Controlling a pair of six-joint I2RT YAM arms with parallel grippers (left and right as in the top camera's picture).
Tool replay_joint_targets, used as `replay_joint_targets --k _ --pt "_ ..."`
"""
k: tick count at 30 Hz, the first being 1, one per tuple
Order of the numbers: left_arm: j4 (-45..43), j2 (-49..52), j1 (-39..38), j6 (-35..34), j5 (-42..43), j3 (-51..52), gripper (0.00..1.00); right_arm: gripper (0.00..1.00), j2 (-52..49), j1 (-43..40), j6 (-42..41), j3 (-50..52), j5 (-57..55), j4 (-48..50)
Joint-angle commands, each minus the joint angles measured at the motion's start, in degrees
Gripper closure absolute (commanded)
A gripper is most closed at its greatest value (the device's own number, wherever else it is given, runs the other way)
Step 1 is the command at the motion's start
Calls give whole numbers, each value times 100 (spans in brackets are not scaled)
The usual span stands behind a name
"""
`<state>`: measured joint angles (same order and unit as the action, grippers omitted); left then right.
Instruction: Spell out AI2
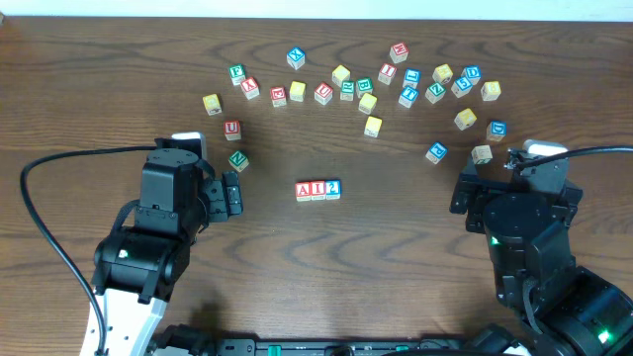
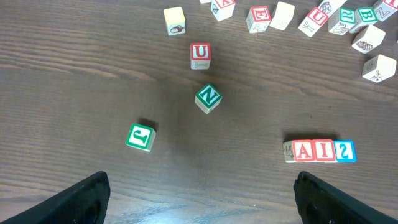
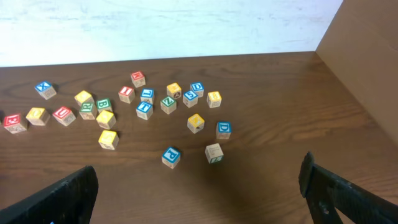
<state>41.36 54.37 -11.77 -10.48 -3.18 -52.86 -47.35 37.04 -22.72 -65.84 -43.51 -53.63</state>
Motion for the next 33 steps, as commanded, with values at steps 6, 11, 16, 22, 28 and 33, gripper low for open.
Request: replay_joint_targets --k 6,11,16,22,28,33 --pt "-9 11 24 11 -50 -149 7 1 11 -35 70 -83 -70 -17" --pt "20 13 22 9 79 -149 2 1 11 -35 70 -85 -70 -17" --pt "280 11 24 11 271 -149 2 1 11 -35 70 -85 -70 -17" --pt "291 13 24 35 105 -149 2 1 11 -35 70 -83 -70 -17" --pt "153 0 24 37 101 -149 2 1 11 -35 70 -83 -70 -17" --pt "127 -295 24 146 101 -149 2 1 11 -35 70 -85 -70 -17"
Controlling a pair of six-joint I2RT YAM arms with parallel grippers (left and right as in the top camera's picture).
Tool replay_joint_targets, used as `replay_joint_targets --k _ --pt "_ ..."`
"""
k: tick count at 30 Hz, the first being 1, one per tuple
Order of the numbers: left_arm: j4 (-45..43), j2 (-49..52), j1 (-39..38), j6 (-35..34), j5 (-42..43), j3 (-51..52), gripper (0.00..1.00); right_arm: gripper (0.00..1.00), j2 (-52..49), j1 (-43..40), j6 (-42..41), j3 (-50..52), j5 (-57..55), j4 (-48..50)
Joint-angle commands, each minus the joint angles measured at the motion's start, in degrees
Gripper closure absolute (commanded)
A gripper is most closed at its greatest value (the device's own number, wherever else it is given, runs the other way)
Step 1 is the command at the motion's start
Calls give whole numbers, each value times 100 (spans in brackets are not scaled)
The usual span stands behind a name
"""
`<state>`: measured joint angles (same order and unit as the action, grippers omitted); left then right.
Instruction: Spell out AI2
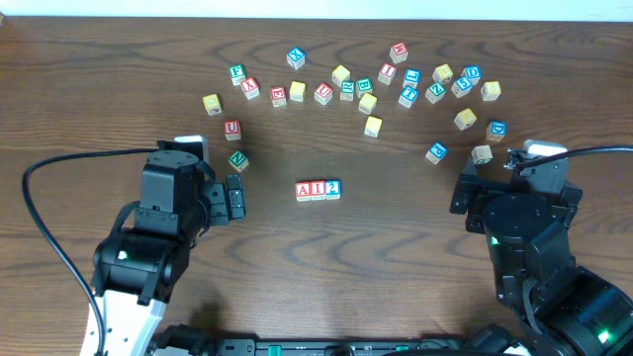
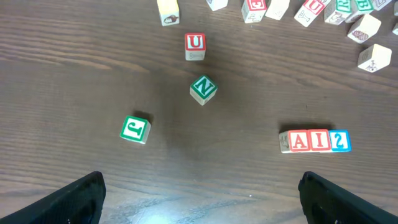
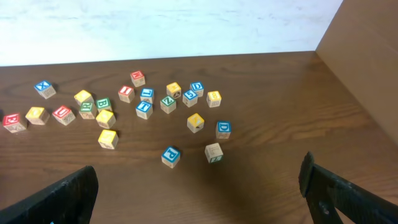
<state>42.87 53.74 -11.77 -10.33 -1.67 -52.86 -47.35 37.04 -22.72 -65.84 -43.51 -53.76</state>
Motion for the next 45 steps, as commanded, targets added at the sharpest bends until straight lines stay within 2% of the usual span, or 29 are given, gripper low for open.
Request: replay_joint_targets --k 1,10,19,29,36,40,45 --pt "-26 -332 24 131 -50 -149 2 1 11 -35 70 -83 -70 -4" --pt "125 -1556 24 282 -50 -44 2 1 11 -35 70 -83 -70 -4" --pt "-98 -2852 -20 275 -28 756 2 1 11 -35 70 -85 -70 -4" --pt "-2573 -4977 -11 321 645 2929 2 1 11 -35 70 -83 -70 -4" --pt "-4142 -5368 -2 610 984 3906 2 1 11 -35 70 -83 -70 -4" --pt "-4557 -5368 0 977 1180 4207 2 1 11 -35 70 -85 -70 -4" --pt "-4605 -5368 164 988 1373 4614 2 1 11 -35 70 -83 -70 -4"
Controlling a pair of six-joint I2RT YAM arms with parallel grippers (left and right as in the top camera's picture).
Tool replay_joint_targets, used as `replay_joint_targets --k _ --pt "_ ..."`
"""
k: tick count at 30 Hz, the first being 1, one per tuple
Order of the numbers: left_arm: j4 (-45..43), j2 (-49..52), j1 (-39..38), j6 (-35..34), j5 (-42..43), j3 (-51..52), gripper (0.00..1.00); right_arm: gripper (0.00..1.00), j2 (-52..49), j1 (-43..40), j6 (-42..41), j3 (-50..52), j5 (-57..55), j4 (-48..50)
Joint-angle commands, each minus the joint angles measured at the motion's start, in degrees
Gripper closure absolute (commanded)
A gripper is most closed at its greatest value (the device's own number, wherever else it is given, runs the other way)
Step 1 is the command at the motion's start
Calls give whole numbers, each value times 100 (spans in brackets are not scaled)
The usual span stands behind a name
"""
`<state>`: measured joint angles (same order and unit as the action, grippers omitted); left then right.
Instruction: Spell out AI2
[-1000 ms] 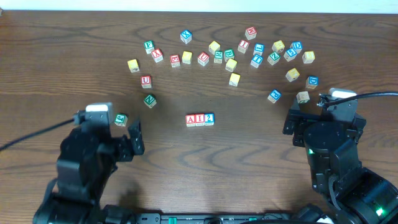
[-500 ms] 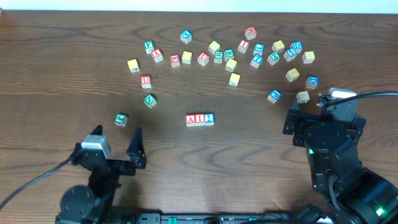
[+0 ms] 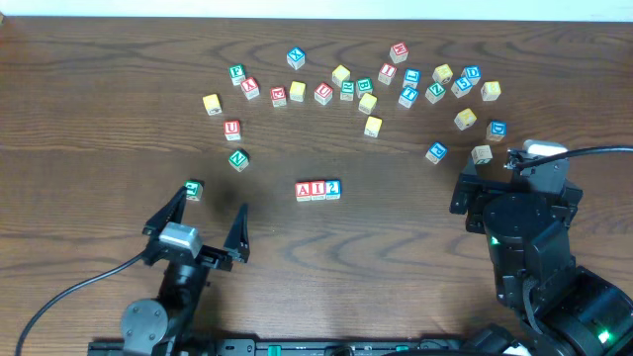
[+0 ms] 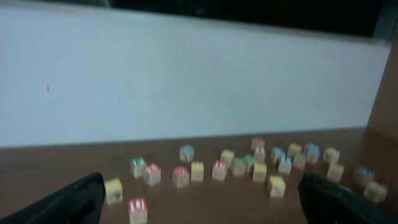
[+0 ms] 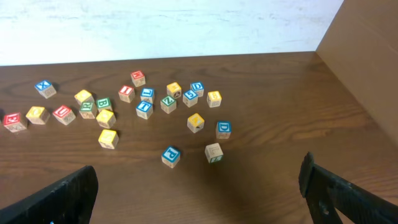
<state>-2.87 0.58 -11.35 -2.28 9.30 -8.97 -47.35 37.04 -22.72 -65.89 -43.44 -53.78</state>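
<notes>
Three blocks stand side by side as a row: red A, red I and blue 2, mid-table in the overhead view. My left gripper is open and empty near the front edge, left of the row. In the blurred left wrist view the left gripper faces the far blocks and wall, and the row is out of view. My right gripper is open and empty at the right, with its fingers spread wide.
Several loose letter blocks lie in an arc along the far side, among them a red U and a green N. A green block sits by my left fingertip. A blue block and a tan block lie ahead of the right gripper.
My left arm has drawn back toward the front edge. Its camera, which looked down on the row, now looks level across the table at the far blocks and wall. The right arm is unchanged.
The A, I, 2 row stood complete at every moment. My open left gripper hung over the table left of it, then sat slightly farther back, and is now pulled back to the front edge. The right gripper stayed open and still.
</notes>
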Motion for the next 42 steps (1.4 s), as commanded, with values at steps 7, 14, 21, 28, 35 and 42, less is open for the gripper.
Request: replay_joint_targets --k 7,14,21,28,35,42 --pt "-98 -52 627 157 1095 758 2 1 11 -35 70 -81 -76 -2" --pt "577 -52 848 11 1062 872 2 1 11 -35 70 -81 -76 -2" --pt "584 -52 909 13 1038 872 2 1 11 -35 70 -79 -76 -2" --pt "564 -52 909 13 1038 872 2 1 11 -35 70 -79 -76 -2" --pt "544 -50 909 11 1038 872 2 1 11 -35 70 -79 -76 -2" --pt "542 -35 909 13 1038 872 2 1 11 -35 70 -79 -76 -2"
